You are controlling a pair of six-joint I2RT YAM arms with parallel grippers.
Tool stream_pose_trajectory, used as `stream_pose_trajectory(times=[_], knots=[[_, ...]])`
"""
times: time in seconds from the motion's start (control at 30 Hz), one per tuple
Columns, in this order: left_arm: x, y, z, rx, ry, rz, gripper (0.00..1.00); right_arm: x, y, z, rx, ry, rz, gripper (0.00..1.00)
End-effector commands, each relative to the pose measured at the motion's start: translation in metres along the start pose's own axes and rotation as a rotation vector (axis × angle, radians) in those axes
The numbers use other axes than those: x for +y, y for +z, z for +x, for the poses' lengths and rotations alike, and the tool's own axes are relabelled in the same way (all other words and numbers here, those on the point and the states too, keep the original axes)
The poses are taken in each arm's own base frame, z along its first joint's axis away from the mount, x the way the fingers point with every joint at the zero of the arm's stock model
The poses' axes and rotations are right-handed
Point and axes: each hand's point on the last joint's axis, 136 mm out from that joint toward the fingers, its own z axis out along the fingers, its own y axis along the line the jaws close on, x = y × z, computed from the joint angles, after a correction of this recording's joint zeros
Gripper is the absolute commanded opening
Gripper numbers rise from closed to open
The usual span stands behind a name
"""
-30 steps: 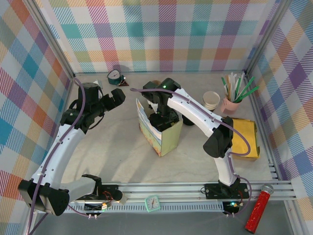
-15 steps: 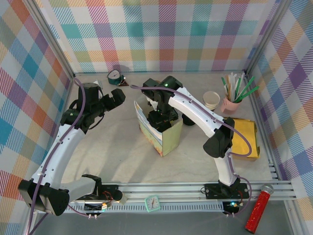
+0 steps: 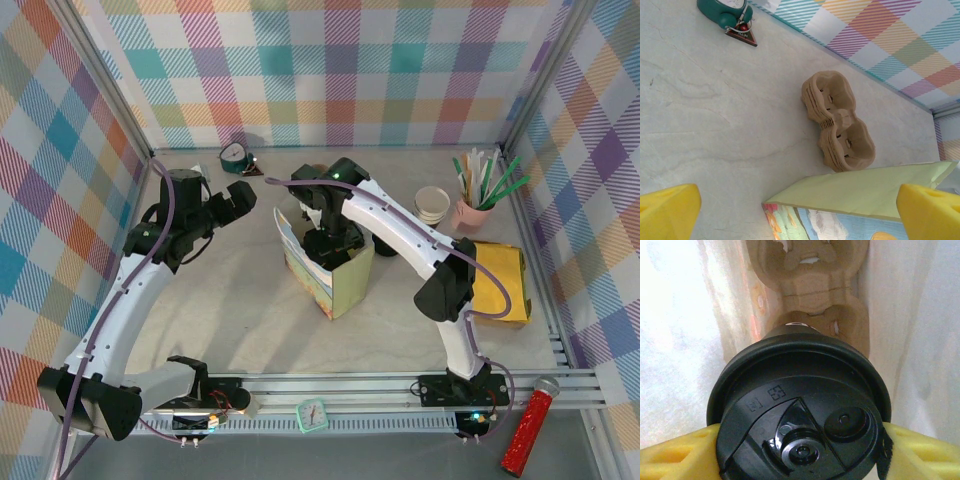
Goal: Pack the takeout coffee
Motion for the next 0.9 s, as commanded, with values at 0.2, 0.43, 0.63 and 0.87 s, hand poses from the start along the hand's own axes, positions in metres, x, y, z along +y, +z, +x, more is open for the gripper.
stream_pose_trajectory(times=[0.2, 0.43, 0.63, 0.87], knots=[[-0.0001, -0.0065, 0.0, -0.007, -0.011, 0.016, 1.0, -0.0072, 0.0041, 0.033, 0.132, 0.012, 0.036, 0.7], [-0.0005, -0.0066, 0.0003, -0.006, -0.015, 0.019, 1.0, -0.0094, 0.0062, 0.0344, 0.133, 0.012, 0.046, 0.7], [-0.0001, -0.0082, 0.0003, -0.008, -0.014, 0.017, 1.0, -0.0102, 0.007, 0.0332, 0.127, 0.008, 0.05, 0.7], [-0.0002, -0.0089, -0.0002, -0.009, -0.013, 0.016, 1.0, -0.0144, 0.0083, 0.0333, 0.133, 0.011, 0.073, 0.7]])
